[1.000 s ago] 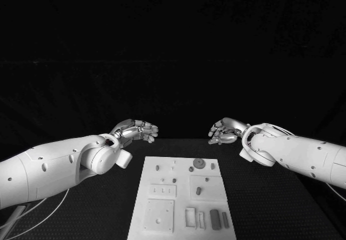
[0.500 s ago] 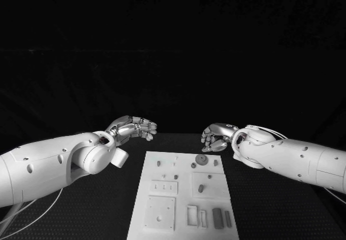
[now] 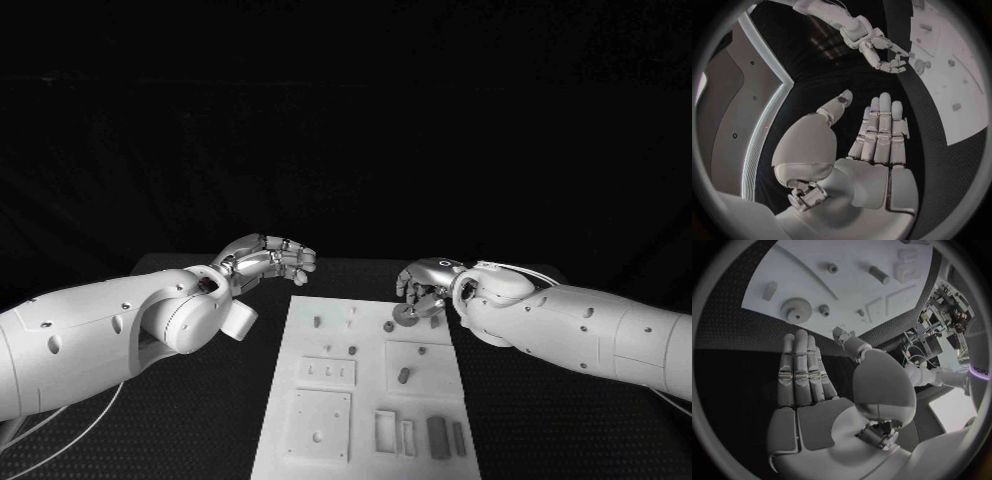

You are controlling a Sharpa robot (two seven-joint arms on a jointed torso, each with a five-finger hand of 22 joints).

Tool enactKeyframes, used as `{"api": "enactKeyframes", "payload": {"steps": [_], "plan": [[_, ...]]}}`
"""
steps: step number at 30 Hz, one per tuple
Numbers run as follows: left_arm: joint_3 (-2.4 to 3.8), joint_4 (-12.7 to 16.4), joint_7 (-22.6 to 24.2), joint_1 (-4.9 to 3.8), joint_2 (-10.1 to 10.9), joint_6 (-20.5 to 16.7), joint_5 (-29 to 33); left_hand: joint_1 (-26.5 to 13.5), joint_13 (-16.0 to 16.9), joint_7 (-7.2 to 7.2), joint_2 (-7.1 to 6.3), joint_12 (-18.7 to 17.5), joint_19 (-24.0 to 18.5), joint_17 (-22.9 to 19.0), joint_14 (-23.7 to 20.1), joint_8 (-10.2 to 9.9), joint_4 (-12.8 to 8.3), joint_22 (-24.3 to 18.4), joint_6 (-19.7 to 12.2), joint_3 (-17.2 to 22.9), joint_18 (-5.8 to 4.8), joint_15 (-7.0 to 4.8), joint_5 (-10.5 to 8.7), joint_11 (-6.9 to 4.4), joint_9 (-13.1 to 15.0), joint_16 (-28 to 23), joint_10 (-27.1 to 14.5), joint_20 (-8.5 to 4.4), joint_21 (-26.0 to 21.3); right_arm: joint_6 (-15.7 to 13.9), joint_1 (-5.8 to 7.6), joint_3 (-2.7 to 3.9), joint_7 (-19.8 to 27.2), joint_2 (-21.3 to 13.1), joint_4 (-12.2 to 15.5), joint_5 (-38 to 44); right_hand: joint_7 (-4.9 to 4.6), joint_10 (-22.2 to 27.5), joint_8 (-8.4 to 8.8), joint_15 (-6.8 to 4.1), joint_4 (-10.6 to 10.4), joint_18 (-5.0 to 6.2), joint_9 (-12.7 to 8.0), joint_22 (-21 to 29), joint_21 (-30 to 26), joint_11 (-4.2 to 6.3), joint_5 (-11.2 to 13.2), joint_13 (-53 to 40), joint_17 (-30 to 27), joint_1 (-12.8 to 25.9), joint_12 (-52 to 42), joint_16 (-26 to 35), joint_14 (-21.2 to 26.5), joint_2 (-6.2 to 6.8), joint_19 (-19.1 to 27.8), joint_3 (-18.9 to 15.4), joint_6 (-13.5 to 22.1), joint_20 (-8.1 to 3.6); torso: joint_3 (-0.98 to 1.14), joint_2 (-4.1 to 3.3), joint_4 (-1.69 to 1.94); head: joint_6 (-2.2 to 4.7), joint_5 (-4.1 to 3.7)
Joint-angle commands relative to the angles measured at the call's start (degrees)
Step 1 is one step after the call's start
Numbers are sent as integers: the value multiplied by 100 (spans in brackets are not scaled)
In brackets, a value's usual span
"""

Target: Assemble the parts on the task board

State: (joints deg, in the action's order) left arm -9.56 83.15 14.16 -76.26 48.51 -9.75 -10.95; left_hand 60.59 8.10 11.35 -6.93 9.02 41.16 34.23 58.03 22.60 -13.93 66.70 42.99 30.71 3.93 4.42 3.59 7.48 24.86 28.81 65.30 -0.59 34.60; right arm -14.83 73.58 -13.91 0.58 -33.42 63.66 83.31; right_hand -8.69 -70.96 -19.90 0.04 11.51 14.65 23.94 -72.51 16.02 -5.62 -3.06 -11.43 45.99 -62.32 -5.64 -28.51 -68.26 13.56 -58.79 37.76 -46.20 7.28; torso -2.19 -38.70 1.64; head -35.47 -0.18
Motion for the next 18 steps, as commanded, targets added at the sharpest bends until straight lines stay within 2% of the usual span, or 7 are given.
{"api": "enactKeyframes", "payload": {"steps": [1, 4, 5, 8, 16, 17, 18], "plan": [[5, -1, 47, -8, -7, 78, -37, -23, -6, 10, -54, -34, -39, 8, -41, -32, -24, -6, -21, 11, -16, 10, -21, 12, 7, -38, -44, 12, 0, 45, -21, 1, -119, 27, 0, 398, 9, 31, -9, 6, -2, 35, 10, -13, 26, -22, 27, -8, 27, -91, 38, 38, -52, -10, -57, 58, 15, 0, -32, -102, 12, -10, 3], [5, 4, 52, -8, 4, 61, -37, -28, -6, 11, -55, -40, -42, 9, -42, -35, -22, -8, -21, 9, -20, 11, -21, 15, 9, -41, -49, 11, 1, 57, -39, 1, -154, 50, -13, 493, 26, 152, -31, 27, -3, 35, 26, -32, 31, -65, 28, 14, 79, -109, 130, 72, -67, -7, -61, 104, -14, -3, -48, -147, 28, -12, -10], [4, -9, 44, -8, -4, 60, -37, -29, -6, 11, -56, -41, -42, 10, -43, -35, -22, -8, -21, 9, -21, 11, -21, 16, 9, -42, -50, 10, 1, 51, -59, 1, -159, 50, -12, 514, 70, 179, -46, 30, 2, 35, 35, -41, 41, -74, 27, 21, 103, -131, 152, 76, -89, -16, -77, 132, -37, -9, -50, -163, 33, -21, -6], [2, -8, 40, -8, 0, 62, -37, -32, -6, 11, -57, -45, -43, 10, -43, -36, -21, -10, -21, 7, -23, 12, -21, 18, 10, -44, -53, 9, 2, 25, -75, 1, -152, 55, -2, 529, 92, 214, -59, 34, 3, 35, 43, -54, 55, -84, 26, 32, 137, -148, 175, 85, -117, -30, -102, 168, -59, -19, -51, -198, 47, -27, 3], [3, -13, 39, -8, 5, 55, -37, -39, -7, 10, -57, -54, -46, 13, -44, -38, -15, -13, -18, 7, -29, 13, -20, 22, 14, -49, -59, 6, 4, 31, -94, 2, -138, 46, 131, 531, 59, 204, -109, 24, 15, 35, 66, -89, 88, -77, 24, 35, 220, -165, 165, 103, -187, -69, -153, 228, -162, -40, -54, -253, 49, -46, 35], [3, -17, 38, -8, 5, 57, -37, -39, -7, 10, -57, -55, -46, 13, -44, -38, -15, -13, -18, 7, -29, 13, -20, 22, 14, -49, -59, 6, 4, 37, -94, 2, -139, 46, 143, 531, 51, 198, -113, 21, 17, 35, 68, -93, 92, -74, 24, 34, 230, -164, 163, 105, -196, -74, -158, 231, -173, -43, -50, -255, 52, -45, 34], [3, -21, 37, -8, 2, 56, -37, -39, -7, 10, -57, -55, -46, 13, -44, -38, -15, -13, -18, 7, -29, 13, -20, 22, 14, -49, -59, 6, 4, 37, -95, 2, -141, 46, 151, 533, 47, 194, -116, 19, 18, 35, 70, -96, 95, -72, 24, 34, 237, -164, 161, 107, -201, -78, -162, 235, -182, -44, -21, -235, 72, -73, 14]]}}
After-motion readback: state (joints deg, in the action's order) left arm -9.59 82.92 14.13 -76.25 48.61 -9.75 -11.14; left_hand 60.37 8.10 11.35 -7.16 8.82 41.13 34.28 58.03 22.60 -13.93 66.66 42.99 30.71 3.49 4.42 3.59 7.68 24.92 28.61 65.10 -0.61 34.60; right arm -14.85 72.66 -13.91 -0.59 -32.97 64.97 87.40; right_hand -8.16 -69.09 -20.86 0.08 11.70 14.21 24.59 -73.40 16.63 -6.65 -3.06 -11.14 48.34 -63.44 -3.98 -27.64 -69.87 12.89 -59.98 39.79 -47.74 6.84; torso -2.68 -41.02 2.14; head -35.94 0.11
